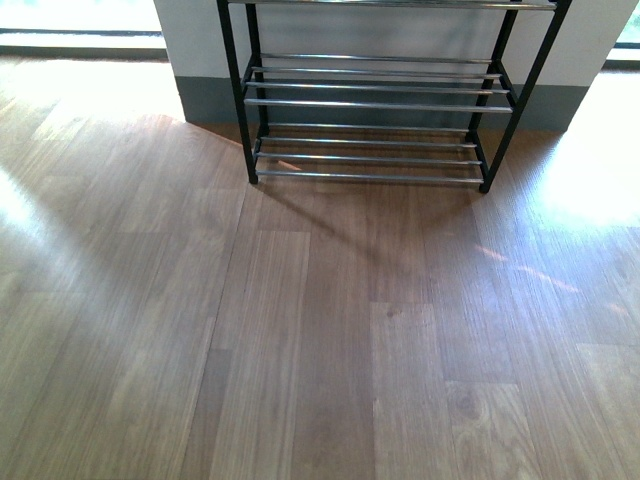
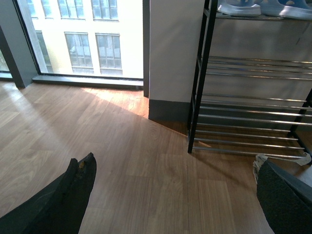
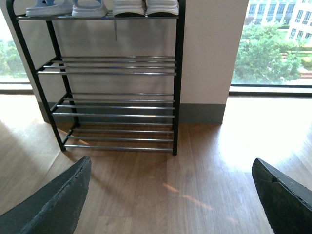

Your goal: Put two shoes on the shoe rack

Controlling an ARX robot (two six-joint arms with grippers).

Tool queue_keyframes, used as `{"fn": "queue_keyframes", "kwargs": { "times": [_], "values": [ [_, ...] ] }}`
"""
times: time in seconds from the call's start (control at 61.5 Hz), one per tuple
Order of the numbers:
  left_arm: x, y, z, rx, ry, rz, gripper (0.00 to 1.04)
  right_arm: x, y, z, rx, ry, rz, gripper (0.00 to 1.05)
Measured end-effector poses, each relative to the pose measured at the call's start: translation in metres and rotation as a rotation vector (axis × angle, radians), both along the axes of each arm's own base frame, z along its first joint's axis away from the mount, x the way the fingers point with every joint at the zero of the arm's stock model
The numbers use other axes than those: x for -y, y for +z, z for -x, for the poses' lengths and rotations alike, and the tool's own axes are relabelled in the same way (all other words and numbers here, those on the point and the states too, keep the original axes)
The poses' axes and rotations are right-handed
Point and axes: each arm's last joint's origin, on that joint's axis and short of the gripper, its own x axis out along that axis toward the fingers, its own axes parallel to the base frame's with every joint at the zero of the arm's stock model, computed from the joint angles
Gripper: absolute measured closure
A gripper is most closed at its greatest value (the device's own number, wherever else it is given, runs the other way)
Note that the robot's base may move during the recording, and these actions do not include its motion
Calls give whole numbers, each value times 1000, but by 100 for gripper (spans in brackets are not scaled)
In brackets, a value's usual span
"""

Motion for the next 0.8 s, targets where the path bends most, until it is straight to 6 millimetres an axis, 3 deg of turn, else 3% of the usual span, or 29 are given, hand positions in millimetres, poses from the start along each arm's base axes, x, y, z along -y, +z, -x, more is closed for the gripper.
{"fn": "queue_keyframes", "kwargs": {
  "times": [0.797],
  "values": [
    [0, 0, 0, 0, 0, 0, 9, 0, 0, 0, 0, -1, 0, 9]
  ]
}}
